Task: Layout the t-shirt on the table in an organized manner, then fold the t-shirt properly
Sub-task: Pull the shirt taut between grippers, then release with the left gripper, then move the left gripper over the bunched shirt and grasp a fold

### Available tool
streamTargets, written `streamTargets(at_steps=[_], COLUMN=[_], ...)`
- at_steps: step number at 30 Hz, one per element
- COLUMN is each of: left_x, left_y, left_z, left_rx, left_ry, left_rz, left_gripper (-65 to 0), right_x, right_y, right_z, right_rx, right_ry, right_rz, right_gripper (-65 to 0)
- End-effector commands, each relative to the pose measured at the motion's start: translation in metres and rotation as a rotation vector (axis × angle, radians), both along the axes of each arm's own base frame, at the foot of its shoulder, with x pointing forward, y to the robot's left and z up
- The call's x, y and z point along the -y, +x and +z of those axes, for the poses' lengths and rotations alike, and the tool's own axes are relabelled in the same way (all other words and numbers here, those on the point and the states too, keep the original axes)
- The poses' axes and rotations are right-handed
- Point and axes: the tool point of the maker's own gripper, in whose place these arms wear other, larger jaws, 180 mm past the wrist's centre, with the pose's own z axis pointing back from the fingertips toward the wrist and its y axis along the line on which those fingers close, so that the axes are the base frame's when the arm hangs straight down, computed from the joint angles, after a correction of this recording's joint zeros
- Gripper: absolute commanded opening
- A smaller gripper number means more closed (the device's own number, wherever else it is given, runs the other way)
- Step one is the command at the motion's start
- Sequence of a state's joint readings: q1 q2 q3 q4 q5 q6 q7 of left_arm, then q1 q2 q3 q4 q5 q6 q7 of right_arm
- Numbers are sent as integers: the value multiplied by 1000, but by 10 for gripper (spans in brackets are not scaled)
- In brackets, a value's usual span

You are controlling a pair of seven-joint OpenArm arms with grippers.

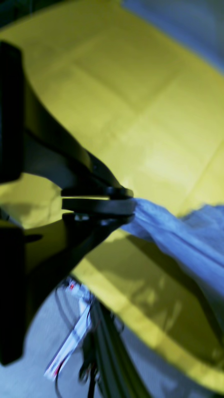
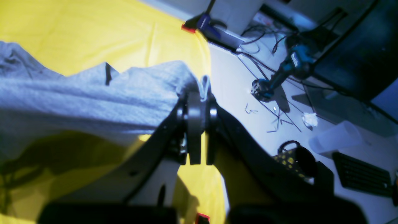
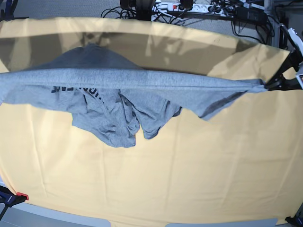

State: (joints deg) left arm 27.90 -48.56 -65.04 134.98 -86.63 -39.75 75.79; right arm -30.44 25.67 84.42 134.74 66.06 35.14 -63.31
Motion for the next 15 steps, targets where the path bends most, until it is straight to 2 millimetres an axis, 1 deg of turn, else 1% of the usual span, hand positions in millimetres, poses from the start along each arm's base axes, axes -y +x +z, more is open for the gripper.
streamTargets(at_steps=[1, 5, 8, 10, 12, 15], left_x=[-11, -21, -28, -36, -41, -41], left_y=[5, 10, 13, 18, 21, 20], left_z=[9, 35, 54, 65, 69, 68], left_rx=[46, 145, 207, 247, 264, 257], left_ry=[53, 90, 148, 213, 254, 231], left_rz=[29, 61, 68, 90, 104, 116], left_gripper=[-650, -650, -650, -650, -650, -650], right_x=[5, 5, 8, 8, 8, 8], right_y=[1, 2, 1, 1, 1, 1], right_z=[9, 11, 11, 11, 11, 11], right_rx=[9, 6, 4, 2, 2, 3], right_ry=[-39, -51, -63, -63, -62, -61], right_rz=[-15, -11, -27, -27, -28, -27], right_gripper=[-650, -650, -650, -650, -650, -650])
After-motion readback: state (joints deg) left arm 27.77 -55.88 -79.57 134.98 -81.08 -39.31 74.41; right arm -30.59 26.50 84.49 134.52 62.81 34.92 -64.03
